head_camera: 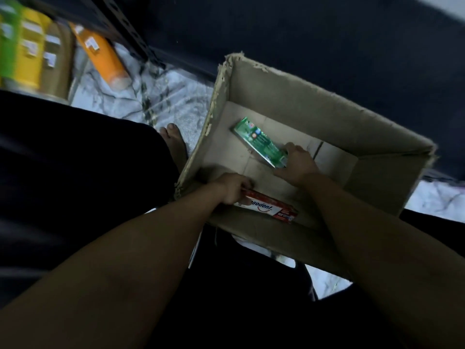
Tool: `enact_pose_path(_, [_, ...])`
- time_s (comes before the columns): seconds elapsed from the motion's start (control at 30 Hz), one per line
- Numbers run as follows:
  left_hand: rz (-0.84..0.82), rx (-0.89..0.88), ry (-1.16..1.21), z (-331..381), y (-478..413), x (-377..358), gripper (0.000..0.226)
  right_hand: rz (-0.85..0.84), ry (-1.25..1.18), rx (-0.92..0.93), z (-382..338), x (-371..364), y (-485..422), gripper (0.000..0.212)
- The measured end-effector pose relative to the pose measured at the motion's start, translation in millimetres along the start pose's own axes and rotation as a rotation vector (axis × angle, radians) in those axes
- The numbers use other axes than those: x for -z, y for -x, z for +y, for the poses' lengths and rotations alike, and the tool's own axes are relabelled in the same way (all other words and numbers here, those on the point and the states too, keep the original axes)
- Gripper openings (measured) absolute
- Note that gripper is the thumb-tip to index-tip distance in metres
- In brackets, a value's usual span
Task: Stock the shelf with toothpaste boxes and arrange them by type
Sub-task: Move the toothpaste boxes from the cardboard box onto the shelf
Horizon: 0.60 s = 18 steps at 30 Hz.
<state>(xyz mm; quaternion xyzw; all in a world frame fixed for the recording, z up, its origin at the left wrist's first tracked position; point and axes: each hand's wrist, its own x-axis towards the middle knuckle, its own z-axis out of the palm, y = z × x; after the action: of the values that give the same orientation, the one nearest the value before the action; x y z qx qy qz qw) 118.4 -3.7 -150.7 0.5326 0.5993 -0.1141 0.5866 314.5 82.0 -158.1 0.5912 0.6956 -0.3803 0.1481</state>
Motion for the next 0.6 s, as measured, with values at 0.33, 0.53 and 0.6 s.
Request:
enact_pose_path(0.33, [0.176, -0.124, -0.102, 58.7, 39.9, 50.1, 0.047, 0.159, -0.515, -0.152, 6.8, 56.3, 80.8, 0.038])
enact_pose_path(0.53, [0.260, -0.245, -0.227, 111.5, 95.1, 107.3, 0.034, 0.280, -0.527, -0.052, -3.2, 112.4, 141.5, 0.035])
enact_pose_path(0.6, [0.294, -0.319, -0.261, 135.7, 123.8, 125.8, 0.030, 0.355, -0.493, 0.020, -8.5, 140.9, 164.1, 0.032])
